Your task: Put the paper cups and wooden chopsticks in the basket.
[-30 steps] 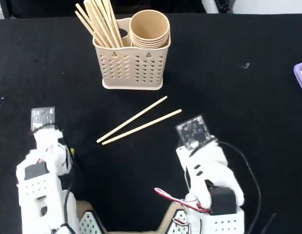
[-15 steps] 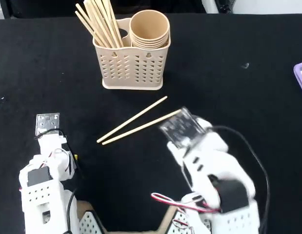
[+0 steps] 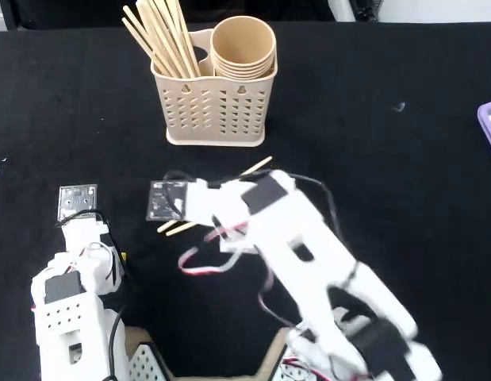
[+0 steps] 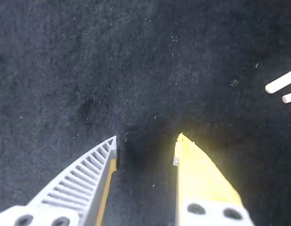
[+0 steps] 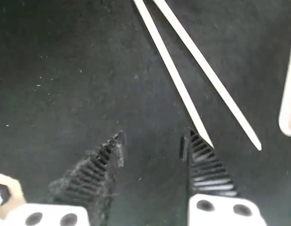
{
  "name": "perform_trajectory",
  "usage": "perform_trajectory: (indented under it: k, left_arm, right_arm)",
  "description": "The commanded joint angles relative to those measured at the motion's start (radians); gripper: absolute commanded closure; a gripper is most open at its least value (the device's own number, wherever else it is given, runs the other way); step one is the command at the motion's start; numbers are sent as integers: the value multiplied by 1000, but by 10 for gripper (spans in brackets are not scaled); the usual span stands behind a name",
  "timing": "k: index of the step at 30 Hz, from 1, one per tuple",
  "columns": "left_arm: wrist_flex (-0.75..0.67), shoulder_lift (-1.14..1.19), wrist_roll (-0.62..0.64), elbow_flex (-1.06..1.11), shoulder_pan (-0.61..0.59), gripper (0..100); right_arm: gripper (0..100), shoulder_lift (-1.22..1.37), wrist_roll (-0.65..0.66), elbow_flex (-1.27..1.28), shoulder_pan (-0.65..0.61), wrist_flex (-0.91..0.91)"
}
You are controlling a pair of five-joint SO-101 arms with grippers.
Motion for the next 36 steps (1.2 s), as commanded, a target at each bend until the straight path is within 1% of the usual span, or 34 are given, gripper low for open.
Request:
perform_trajectory:
  k: [1,6,7,9,11,13,18,29,36]
  left_arm:
    - [5,-11,-6,-7,15,794]
    - [6,-8,-6,-7,7,794]
    - [6,-6,-6,-8,-16,794]
    - [2,-12,-2,-24,-107,794]
    - [-2,-12,51,-48,-196,794]
    - [-3,-12,103,-59,-226,793]
    - [-2,-12,114,-54,-185,792]
    - [2,-12,114,-54,-180,791]
    - [2,-12,114,-54,-180,792]
  right_arm:
    - [794,160,31,-143,-20,-2]
    - [701,364,26,-308,-2,5]
    - [690,401,26,-332,6,5]
    - [692,460,26,-377,21,5]
    - [692,504,31,-409,31,5]
    - [690,539,31,-437,31,3]
    - [688,602,37,-532,29,2]
    - [688,733,167,-570,17,-2]
    - [691,809,164,-645,18,-2]
